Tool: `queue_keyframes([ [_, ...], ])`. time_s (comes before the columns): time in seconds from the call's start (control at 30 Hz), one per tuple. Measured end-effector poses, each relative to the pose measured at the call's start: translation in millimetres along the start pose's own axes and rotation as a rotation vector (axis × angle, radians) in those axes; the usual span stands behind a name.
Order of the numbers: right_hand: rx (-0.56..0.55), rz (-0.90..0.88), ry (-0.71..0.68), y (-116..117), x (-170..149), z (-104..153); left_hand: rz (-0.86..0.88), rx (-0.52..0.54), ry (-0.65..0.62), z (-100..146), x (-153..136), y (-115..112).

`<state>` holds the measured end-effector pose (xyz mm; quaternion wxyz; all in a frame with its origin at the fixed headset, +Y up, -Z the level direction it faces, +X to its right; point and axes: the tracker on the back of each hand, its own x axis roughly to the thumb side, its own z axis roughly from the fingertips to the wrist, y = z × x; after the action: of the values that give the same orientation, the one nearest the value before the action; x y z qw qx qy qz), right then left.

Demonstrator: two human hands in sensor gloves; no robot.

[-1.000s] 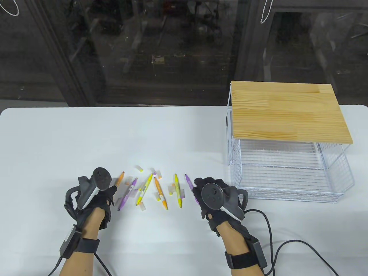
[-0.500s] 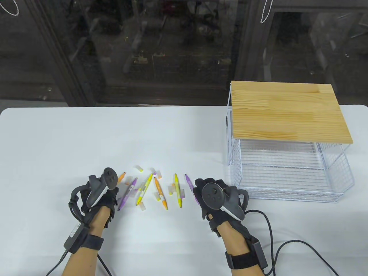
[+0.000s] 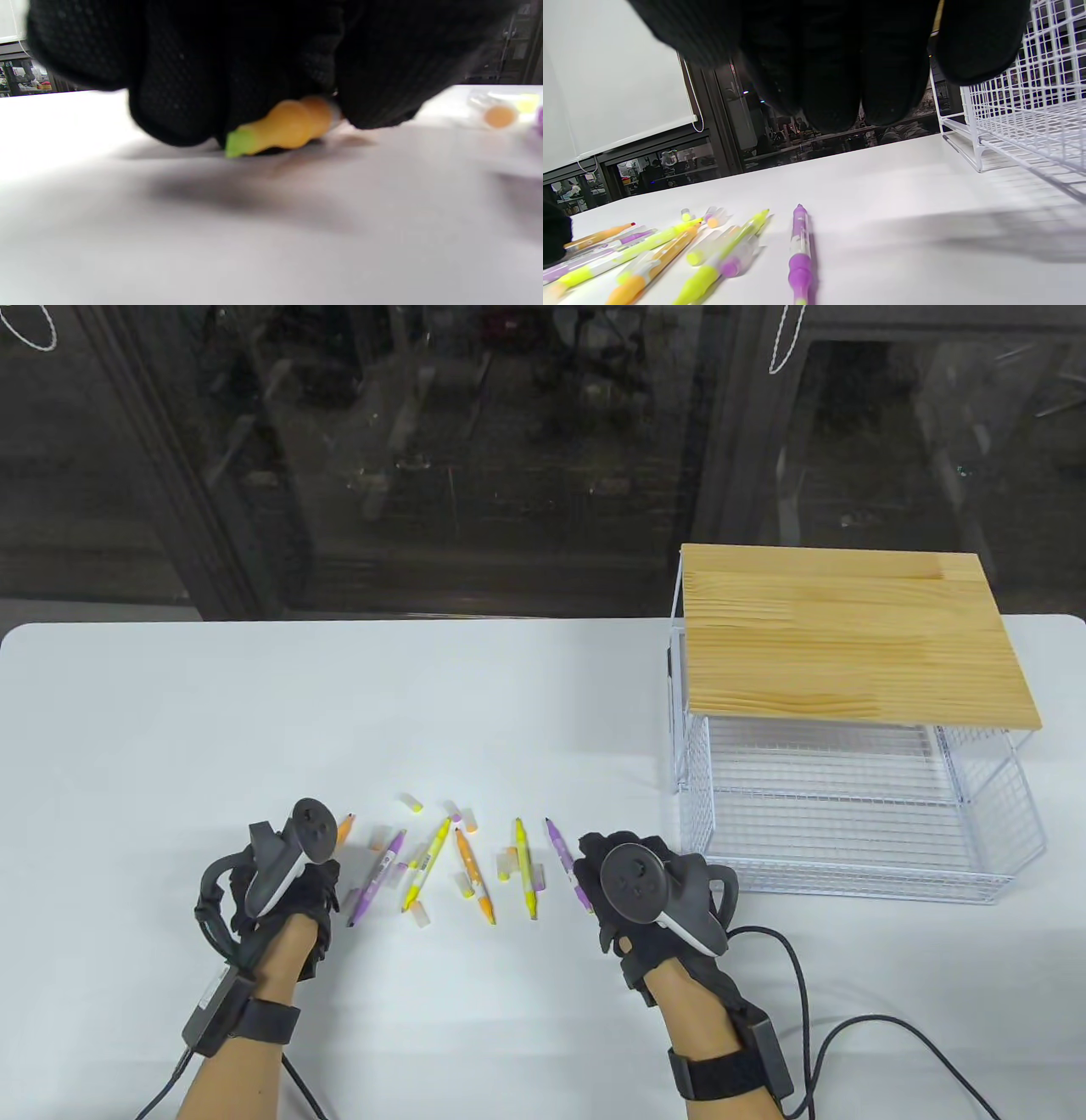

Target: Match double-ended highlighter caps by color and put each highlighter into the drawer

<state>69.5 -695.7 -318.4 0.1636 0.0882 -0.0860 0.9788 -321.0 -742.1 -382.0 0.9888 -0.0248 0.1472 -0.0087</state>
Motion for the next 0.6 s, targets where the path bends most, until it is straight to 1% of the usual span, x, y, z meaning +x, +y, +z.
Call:
queue_keyframes([
  [0.13, 0.004, -0.001, 0.003, 0, -1, 0, 0.069, 0.01, 0.001, 1, -6, 8],
  [0.33, 0.007, -0.004, 0.006, 0, -3, 0, 0.133, -0.033, -0.017, 3, -14, 21],
  [0.6, 0.009, -0.007, 0.009, 0, -4, 0, 0.167, 0.006, -0.073, 12, -16, 34],
])
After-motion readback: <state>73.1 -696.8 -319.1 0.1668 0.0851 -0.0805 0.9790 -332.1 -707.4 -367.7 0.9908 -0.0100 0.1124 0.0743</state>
